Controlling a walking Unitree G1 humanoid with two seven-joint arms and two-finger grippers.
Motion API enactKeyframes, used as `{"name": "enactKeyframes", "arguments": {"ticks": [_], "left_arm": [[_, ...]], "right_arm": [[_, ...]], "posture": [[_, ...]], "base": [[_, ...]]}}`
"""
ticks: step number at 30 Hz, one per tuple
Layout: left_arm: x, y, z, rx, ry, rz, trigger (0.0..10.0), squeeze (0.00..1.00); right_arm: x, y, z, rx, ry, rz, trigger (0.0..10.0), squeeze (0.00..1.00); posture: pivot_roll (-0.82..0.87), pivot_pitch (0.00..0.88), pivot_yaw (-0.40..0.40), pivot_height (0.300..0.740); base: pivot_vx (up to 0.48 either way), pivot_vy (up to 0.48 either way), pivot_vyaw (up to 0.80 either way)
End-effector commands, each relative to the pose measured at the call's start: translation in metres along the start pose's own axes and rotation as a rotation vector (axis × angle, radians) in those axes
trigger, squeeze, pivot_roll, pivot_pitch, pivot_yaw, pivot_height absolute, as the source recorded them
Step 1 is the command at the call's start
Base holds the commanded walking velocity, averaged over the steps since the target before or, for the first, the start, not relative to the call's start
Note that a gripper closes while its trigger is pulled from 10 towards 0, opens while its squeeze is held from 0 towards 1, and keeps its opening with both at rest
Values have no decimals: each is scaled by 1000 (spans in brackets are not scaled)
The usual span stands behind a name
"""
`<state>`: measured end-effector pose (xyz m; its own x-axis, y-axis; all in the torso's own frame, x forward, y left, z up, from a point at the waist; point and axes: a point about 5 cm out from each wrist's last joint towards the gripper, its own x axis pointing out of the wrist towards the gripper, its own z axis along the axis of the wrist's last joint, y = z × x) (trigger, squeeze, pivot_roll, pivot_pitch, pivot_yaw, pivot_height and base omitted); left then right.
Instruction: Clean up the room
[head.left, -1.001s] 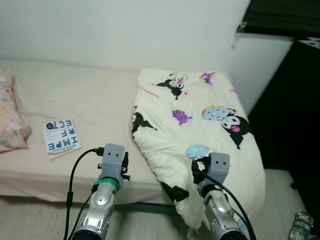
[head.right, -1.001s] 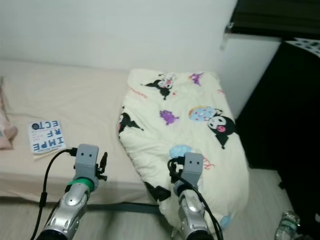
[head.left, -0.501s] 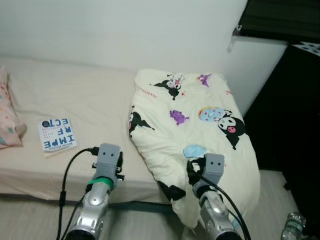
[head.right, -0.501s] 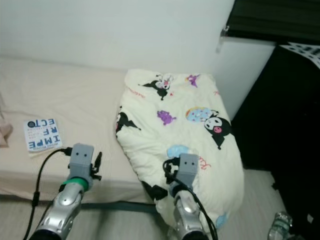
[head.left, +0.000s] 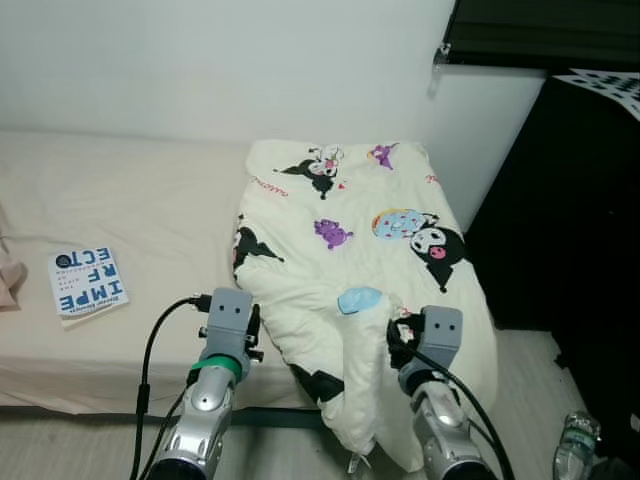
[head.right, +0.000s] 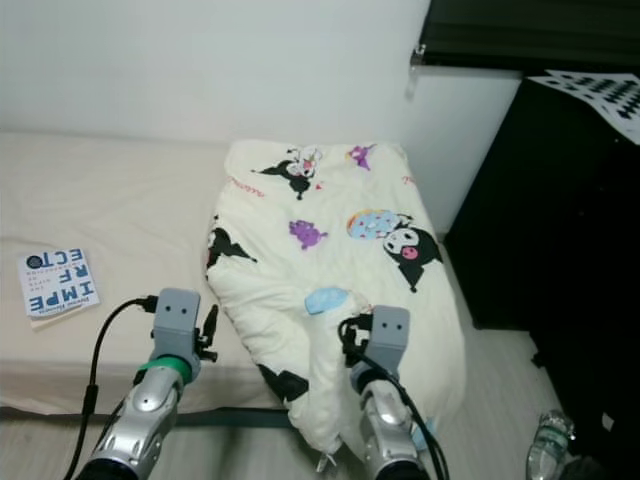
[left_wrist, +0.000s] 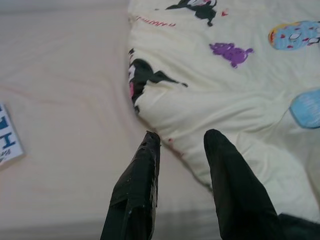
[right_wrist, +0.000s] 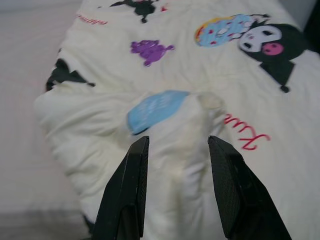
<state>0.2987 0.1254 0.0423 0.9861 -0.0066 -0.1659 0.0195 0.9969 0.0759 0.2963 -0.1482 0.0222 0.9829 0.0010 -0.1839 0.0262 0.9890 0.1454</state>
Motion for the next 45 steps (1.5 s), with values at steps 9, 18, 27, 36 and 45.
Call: {"name": "enactKeyframes", "arguments": {"ticks": [9, 18, 27, 36, 45], "left_arm": [[-4, 21, -7, 13, 16, 57, 10000, 0], [-9, 21, -11, 30, 22, 45, 10000, 0], [-10, 17, -11, 40, 20, 29, 10000, 0], [-10, 17, -9, 44, 17, 26, 10000, 0], [-10, 20, -7, 45, 4, 43, 10000, 0]], "right_arm": [[-1, 1, -4, 64, 21, -6, 10000, 0], [-1, 6, -5, 71, 22, -5, 10000, 0], [-3, 3, -6, 82, 19, -11, 10000, 0], [-2, 3, -5, 82, 11, -15, 10000, 0], [0, 3, 3, 103, -35, -22, 10000, 0]], "posture": [[-6, 0, -2, 725], [2, 0, 6, 685], [1, 0, 12, 645], [-1, 0, 13, 605], [-1, 0, 6, 595]], "base": [[0, 0, 0], [0, 0, 0], [0, 0, 0], [0, 0, 0], [0, 0, 0]]}}
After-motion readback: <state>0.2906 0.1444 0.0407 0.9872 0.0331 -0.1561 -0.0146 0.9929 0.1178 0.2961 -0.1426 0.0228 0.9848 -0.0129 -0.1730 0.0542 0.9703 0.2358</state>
